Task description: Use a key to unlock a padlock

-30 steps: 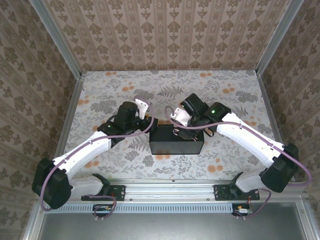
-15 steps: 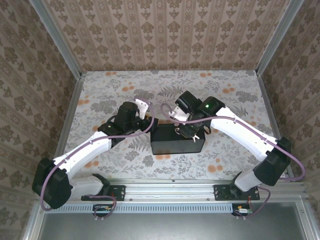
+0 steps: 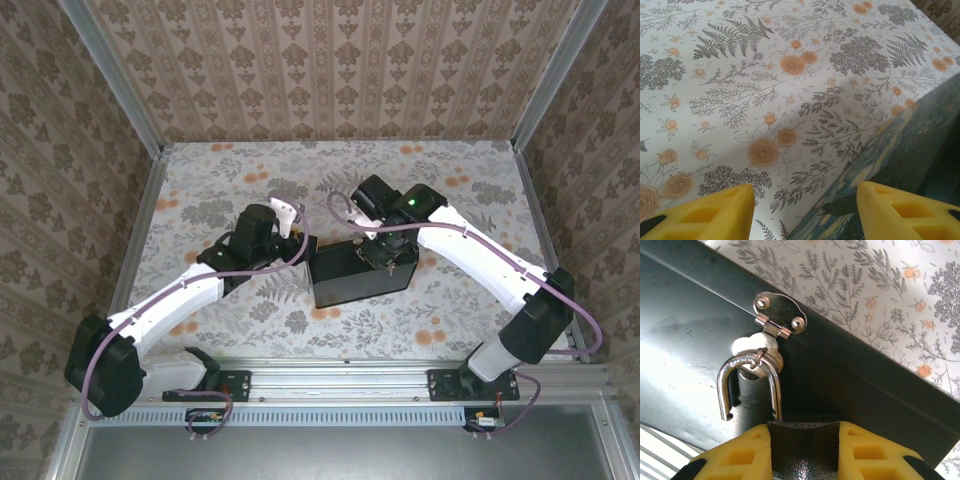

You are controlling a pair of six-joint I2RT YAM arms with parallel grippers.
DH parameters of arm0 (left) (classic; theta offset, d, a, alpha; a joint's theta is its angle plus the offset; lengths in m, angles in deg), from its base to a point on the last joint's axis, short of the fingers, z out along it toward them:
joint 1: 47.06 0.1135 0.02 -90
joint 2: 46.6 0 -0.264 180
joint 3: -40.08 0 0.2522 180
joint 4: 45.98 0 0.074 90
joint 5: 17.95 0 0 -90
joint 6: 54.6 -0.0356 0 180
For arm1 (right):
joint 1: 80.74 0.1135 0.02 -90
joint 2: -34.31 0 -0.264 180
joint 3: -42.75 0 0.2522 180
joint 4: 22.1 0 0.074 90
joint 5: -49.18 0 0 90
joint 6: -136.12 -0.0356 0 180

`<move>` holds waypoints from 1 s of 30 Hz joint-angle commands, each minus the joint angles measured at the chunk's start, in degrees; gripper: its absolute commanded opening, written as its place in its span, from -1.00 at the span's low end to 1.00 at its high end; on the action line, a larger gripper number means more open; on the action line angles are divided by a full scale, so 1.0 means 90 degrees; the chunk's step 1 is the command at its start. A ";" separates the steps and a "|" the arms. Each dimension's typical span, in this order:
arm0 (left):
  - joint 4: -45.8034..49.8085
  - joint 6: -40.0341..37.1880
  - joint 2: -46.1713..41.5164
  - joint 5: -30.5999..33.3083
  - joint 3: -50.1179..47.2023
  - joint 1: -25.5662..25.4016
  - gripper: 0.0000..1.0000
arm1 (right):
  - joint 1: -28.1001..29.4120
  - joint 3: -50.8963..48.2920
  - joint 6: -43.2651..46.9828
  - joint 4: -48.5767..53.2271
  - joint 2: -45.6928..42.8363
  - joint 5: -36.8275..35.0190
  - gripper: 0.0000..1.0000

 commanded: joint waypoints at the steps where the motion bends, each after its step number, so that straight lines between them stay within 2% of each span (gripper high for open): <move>1: 0.0256 0.0050 0.0002 -0.0125 -0.0209 -0.0077 0.13 | -0.0415 0.0039 -0.0630 0.0254 0.0222 -0.0586 -0.76; 13: -0.0304 0.0302 0.0530 -0.0462 -0.0069 -0.0660 0.13 | -0.0979 0.0377 -0.1118 -0.0418 0.0812 -0.0332 -0.83; 21: -0.0616 0.0468 0.1054 -0.0595 0.0172 -0.1187 0.12 | -0.1052 0.0310 -0.2115 -0.0930 0.0892 -0.0508 -0.87; 30: -0.0710 0.0501 0.1318 -0.0731 0.0306 -0.1396 0.12 | -0.1109 -0.0239 -0.3344 -0.2267 0.0589 0.0090 -0.94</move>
